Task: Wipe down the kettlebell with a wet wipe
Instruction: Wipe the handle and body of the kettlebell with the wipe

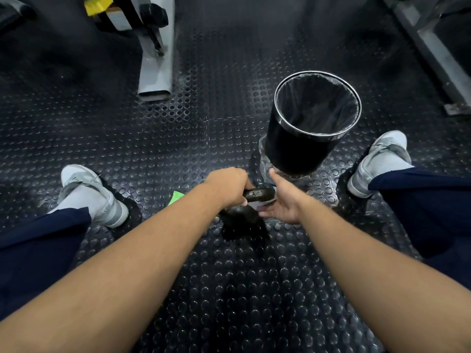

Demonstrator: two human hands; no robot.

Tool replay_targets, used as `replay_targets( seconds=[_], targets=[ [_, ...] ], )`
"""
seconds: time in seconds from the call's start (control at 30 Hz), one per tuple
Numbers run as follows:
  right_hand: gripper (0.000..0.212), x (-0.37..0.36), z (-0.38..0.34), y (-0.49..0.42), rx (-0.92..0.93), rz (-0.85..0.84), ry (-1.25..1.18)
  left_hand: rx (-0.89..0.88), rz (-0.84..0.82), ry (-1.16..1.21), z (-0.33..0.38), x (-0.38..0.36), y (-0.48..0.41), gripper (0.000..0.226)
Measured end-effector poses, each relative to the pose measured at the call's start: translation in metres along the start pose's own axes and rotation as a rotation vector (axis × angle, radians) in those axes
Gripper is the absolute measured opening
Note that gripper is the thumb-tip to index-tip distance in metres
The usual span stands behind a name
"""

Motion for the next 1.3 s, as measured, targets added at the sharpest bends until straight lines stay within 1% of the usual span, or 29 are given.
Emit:
replay_targets(
  seconds=[0.03, 0.1, 0.23, 0.33, 0.43, 0.5, 0.6, 0.7, 0.8, 0.83, 0.97, 1.0, 1.07, 1.17, 1.3],
  targets=[
    [0.095, -0.002, 0.008, -0.002, 0.012, 0.030, -0.087, 0.001, 0.002, 0.002, 0.000, 0.000, 0.000, 0.041],
    [0.090, -0.008, 0.012, 0.004, 0.029, 0.059, -0.231, -0.002, 0.008, -0.002, 0.000, 0.000, -0.001, 0.039],
    [0.080, -0.016, -0.013, 0.019, 0.037, -0.037, -0.380, -0.003, 0.012, -0.003, -0.002, -0.001, -0.002, 0.037],
    [0.076, -0.015, -0.027, 0.028, 0.043, -0.066, -0.318, -0.012, 0.010, -0.013, -0.002, -0.002, -0.003, 0.037],
    [0.079, -0.013, -0.030, 0.031, 0.034, -0.081, -0.208, -0.012, 0.013, -0.015, -0.002, -0.002, -0.004, 0.036],
    [0.081, -0.017, -0.028, 0.027, 0.036, -0.083, -0.175, -0.010, 0.017, -0.013, -0.003, -0.003, -0.005, 0.037],
    [0.085, -0.021, -0.011, 0.014, 0.041, -0.042, -0.191, -0.010, 0.020, -0.011, -0.002, -0.003, -0.004, 0.038],
    [0.085, -0.023, 0.006, 0.007, 0.050, 0.018, -0.270, -0.003, 0.016, 0.001, -0.002, -0.003, -0.002, 0.040],
    [0.085, -0.020, 0.002, 0.005, 0.046, 0.018, -0.273, -0.002, 0.010, -0.004, -0.003, -0.003, -0.002, 0.039],
    [0.085, -0.018, -0.003, 0.006, 0.040, 0.002, -0.220, -0.007, 0.006, -0.011, -0.003, -0.003, -0.002, 0.039],
    [0.074, -0.011, -0.027, 0.024, 0.010, -0.079, 0.135, -0.013, -0.010, -0.034, -0.003, -0.003, -0.005, 0.039],
    [0.071, -0.009, -0.031, 0.025, 0.004, -0.076, 0.176, -0.014, -0.007, -0.033, -0.003, -0.004, -0.005, 0.039],
    [0.077, -0.007, -0.034, 0.019, 0.011, -0.067, 0.215, -0.016, 0.011, -0.030, -0.003, -0.004, -0.006, 0.040],
    [0.083, -0.009, -0.017, 0.002, 0.038, -0.031, 0.187, -0.014, 0.029, -0.013, -0.004, -0.004, -0.005, 0.041],
    [0.084, -0.009, 0.010, -0.010, 0.056, -0.018, -0.029, -0.011, 0.022, -0.002, -0.003, -0.002, -0.004, 0.043]
  ],
)
Point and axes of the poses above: each hand's wrist, its own y-axis away from the middle knuckle, its own x-axis out of the back of the hand, z = x × y, the point moved 3 cm from there along -y, towards the middle knuckle, and after that the axes turned 6 degrees about -y, right-handed, at the moved point
